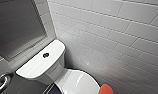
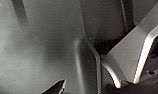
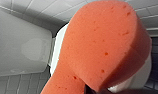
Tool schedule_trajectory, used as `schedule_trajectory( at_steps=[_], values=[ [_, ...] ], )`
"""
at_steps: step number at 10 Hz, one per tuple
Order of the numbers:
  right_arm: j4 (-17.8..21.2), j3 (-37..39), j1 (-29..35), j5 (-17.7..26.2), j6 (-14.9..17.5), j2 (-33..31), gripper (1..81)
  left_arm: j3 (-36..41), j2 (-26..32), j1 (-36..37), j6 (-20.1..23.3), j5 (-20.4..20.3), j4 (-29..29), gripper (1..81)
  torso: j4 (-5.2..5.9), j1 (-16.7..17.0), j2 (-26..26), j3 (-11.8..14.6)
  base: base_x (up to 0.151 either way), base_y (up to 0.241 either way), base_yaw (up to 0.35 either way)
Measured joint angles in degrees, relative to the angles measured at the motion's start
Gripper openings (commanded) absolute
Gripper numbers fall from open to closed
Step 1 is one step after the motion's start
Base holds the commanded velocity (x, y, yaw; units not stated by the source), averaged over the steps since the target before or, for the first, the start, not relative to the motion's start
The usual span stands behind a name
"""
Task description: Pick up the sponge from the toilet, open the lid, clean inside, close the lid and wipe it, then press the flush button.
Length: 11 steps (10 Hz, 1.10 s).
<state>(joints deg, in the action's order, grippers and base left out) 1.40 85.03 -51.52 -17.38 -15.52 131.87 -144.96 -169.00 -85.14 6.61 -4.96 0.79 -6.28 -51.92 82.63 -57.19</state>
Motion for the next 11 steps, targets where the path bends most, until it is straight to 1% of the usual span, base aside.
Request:
schedule_trajectory(
  at_steps=[2,3,5,8,9,11],
  values=[
    [0.0,4.6,-5.3,-0.5,-0.2,-1.8,1.0,6.0,3.2,1.2,0.0,0.4,0.0,81.1,-0.02,0.0,0.0,0.0,0.0,0.0,0.0],
    [0.0,7.4,-9.7,-0.9,-0.5,-3.1,1.0,9.2,5.1,2.1,0.0,0.5,0.0,81.1,-0.02,0.0,0.0,0.0,0.0,0.0,0.0],
    [0.0,9.5,-14.6,-2.6,-0.8,-3.3,1.0,14.6,9.4,4.1,-0.1,0.5,0.0,81.1,-0.02,0.0,0.0,0.0,0.0,0.0,0.0],
    [-0.2,10.4,-17.9,-5.1,-1.0,-3.9,1.0,24.8,16.0,6.1,-1.1,0.8,-0.2,81.1,-0.02,0.0,0.0,0.0,0.0,0.0,0.0],
    [-0.6,10.5,-18.5,-5.2,-1.0,-3.8,1.0,27.4,18.2,7.3,-2.3,0.9,-0.2,81.1,0.0,0.0,0.0,0.0,0.0,0.0,0.0],
    [-1.7,12.0,-21.7,-5.5,-1.0,-2.7,1.0,30.4,21.1,11.1,-5.0,1.1,-0.2,81.1,-0.02,0.0,0.0,0.0,0.0,0.0,0.0]
  ],
)
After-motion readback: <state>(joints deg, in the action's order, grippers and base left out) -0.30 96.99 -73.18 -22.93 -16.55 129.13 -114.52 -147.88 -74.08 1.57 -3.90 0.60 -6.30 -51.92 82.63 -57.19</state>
